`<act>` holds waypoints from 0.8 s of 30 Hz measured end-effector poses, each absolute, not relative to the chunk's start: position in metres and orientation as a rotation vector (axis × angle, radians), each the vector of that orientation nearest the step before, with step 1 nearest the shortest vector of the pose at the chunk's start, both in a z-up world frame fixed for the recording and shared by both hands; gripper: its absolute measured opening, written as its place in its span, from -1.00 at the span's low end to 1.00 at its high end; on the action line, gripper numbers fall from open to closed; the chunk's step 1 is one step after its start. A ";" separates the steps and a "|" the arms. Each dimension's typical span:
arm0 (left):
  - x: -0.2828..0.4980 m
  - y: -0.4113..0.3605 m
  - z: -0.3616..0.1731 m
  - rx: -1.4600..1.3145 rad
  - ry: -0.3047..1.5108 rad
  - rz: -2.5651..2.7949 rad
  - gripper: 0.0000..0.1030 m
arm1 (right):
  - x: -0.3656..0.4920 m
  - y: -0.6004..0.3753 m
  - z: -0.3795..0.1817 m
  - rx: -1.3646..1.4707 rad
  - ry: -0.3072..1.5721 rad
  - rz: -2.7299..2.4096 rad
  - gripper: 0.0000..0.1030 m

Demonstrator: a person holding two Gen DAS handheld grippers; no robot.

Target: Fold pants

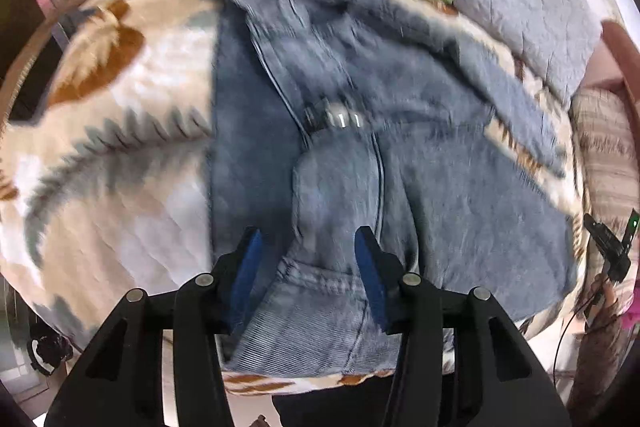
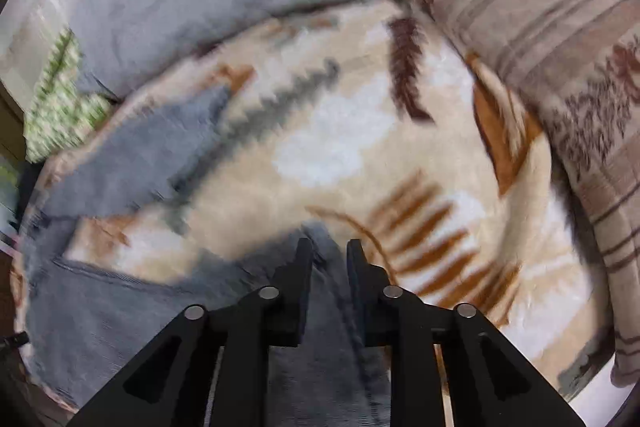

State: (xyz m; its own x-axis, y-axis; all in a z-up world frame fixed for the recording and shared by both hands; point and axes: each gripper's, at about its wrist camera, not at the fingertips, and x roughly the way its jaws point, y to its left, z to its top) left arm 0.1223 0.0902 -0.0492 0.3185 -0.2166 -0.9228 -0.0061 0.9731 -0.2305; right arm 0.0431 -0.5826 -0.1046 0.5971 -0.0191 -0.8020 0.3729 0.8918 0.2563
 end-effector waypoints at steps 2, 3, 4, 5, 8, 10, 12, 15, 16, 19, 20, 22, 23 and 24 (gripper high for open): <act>0.138 0.099 -0.042 -0.257 1.222 -0.129 0.10 | 0.058 -0.575 -0.092 0.473 0.886 -0.154 -0.12; 0.149 0.100 -0.039 -0.283 1.213 -0.119 0.15 | 0.070 -0.568 -0.089 0.495 0.887 -0.109 0.09; 0.159 0.099 -0.039 -0.301 1.211 -0.114 0.16 | 0.080 -0.561 -0.089 0.506 0.892 -0.082 0.11; 0.169 0.100 -0.040 -0.329 1.212 -0.110 0.17 | 0.092 -0.552 -0.090 0.515 0.896 -0.055 0.11; 0.195 0.095 -0.051 -0.419 1.242 -0.100 0.17 | 0.130 -0.528 -0.107 0.537 0.930 -0.003 0.10; 0.204 0.090 -0.060 -0.440 1.279 -0.105 0.17 | 0.150 -0.518 -0.121 0.547 0.966 -0.009 0.10; 0.211 0.085 -0.066 -0.424 1.307 -0.117 0.17 | 0.166 -0.509 -0.131 0.552 0.997 -0.010 -0.25; 0.221 0.083 -0.067 -0.392 1.307 -0.139 0.17 | 0.200 -0.496 -0.115 0.465 1.022 0.065 -0.65; 0.226 0.082 -0.065 -0.387 1.305 -0.141 0.17 | 0.214 -0.495 -0.101 0.453 1.008 0.083 -0.66; 0.258 0.076 -0.061 -0.361 1.298 -0.105 0.17 | 0.273 -0.511 -0.022 0.532 0.827 0.116 -0.63; 0.268 0.076 -0.058 -0.362 1.289 -0.085 0.17 | 0.290 -0.524 0.004 0.596 0.729 0.099 -0.55; 0.280 0.079 -0.054 -0.394 1.273 -0.089 0.17 | 0.316 -0.545 0.034 0.656 0.629 -0.023 0.41; 0.284 0.079 -0.053 -0.404 1.265 -0.105 0.17 | 0.327 -0.551 0.039 0.642 0.632 -0.087 0.48; 0.286 0.079 -0.051 -0.403 1.256 -0.118 0.17 | 0.332 -0.553 0.039 0.620 0.639 -0.112 0.48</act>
State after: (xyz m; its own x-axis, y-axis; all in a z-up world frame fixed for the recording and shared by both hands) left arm 0.2859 0.0788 -0.0510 0.3144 -0.3044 -0.8992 -0.1317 0.9241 -0.3589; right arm 0.3320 -0.5528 0.0389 0.8030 0.0877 -0.5894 0.2830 0.8143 0.5068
